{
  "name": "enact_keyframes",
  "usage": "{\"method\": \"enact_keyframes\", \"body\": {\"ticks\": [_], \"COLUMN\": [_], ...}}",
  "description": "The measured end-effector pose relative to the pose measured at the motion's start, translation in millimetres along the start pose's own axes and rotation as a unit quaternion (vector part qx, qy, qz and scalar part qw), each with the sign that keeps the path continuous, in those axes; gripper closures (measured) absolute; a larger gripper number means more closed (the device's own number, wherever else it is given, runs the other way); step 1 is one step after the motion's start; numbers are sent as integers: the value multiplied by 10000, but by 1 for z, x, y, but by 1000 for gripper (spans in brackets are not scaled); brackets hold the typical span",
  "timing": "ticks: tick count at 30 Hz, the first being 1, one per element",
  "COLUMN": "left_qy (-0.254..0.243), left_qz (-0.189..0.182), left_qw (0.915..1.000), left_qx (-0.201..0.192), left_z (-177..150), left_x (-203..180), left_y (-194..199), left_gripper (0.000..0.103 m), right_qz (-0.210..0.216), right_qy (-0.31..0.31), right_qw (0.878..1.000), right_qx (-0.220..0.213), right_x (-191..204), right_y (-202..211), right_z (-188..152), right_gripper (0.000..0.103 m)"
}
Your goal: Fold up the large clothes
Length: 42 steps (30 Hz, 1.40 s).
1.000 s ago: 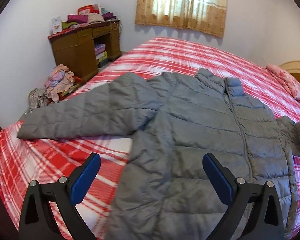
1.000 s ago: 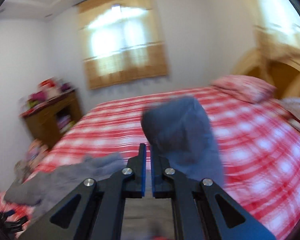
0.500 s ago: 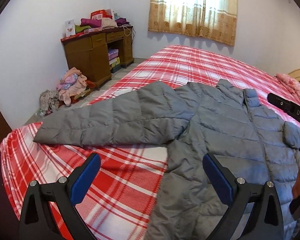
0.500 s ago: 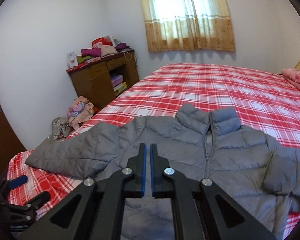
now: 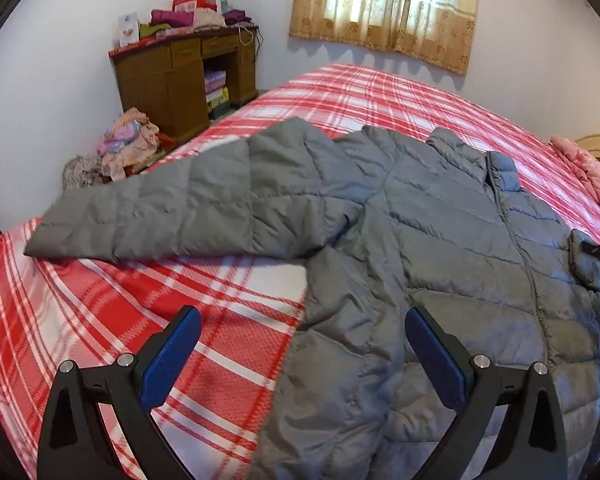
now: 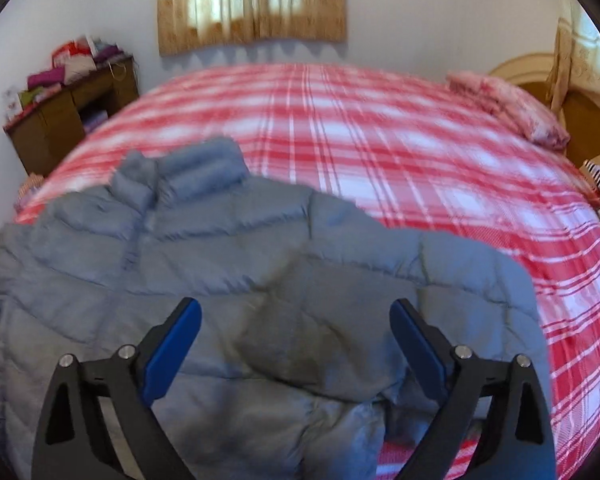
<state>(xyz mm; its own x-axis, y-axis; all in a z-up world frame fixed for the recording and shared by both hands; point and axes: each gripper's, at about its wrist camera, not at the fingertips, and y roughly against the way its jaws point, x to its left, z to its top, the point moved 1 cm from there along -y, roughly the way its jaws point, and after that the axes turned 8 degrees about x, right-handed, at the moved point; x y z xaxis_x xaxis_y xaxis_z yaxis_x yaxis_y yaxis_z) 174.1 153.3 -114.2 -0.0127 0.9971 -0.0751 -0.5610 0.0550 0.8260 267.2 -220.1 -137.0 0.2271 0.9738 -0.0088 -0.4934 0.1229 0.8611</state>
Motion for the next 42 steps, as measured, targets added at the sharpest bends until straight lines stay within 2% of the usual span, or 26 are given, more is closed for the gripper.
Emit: {"method": "enact_keyframes", "body": {"ticks": [1,2,3,5,7,8,10,13,16,19,23,27,34,36,37,38,39,40,42], "left_qy": [-9,-23,-54,-110,-135,-141,-126,2,126,175,194,183,260,234,203,181,165,170,190], "left_qz": [18,46,89,158,210,224,209,138,84,75,185,280,413,446,469,479,485,481,434], "left_qw": [10000,10000,9999,9997,9994,9993,9991,9990,9989,9986,9977,9973,9971,9973,9973,9974,9974,9975,9977], "left_qx": [-4,-33,-90,-175,-239,-273,-355,-431,-443,-492,-622,-653,-582,-535,-519,-513,-508,-499,-479], "left_z": [0,1,1,2,2,2,1,0,0,1,2,4,9,11,12,13,14,15,20], "left_x": [-1,-1,0,3,6,7,11,18,23,27,36,45,55,52,50,47,44,41,35], "left_y": [2,4,7,12,17,19,24,29,32,38,47,48,34,29,27,25,24,23,21], "left_gripper": [1,1,1,1,1,1,1,1,1,1,1,1,1,1,1,1,1,1,1], "right_qz": [-88,-272,-317,-33,156,293,536,668,971,1459,1884,2285,2660,2781,2886,3075,3259,3464,3744], "right_qy": [59,112,121,-41,-281,-440,-612,-422,0,291,745,894,1044,1065,1063,1052,1013,954,866], "right_qw": [9998,9992,9989,9997,9994,9986,9962,9947,9913,9849,9759,9683,9583,9544,9511,9449,9387,9315,9215], "right_qx": [143,271,312,254,158,30,-311,-661,-889,-881,-815,-474,34,220,294,405,491,568,555], "right_x": [1,2,1,-8,-18,-23,-29,-9,39,95,176,233,278,281,281,280,278,276,264], "right_y": [-8,-17,-20,-17,-7,4,32,71,103,115,105,74,37,28,24,20,19,19,28], "right_z": [0,-2,-4,-12,-13,-13,-11,-2,4,4,1,-5,-26,-32,-34,-36,-36,-36,-32], "right_gripper": [11,29,41,72,87,88,88,88,88,88,88,88,87,79,70,53,43,25,22]}}
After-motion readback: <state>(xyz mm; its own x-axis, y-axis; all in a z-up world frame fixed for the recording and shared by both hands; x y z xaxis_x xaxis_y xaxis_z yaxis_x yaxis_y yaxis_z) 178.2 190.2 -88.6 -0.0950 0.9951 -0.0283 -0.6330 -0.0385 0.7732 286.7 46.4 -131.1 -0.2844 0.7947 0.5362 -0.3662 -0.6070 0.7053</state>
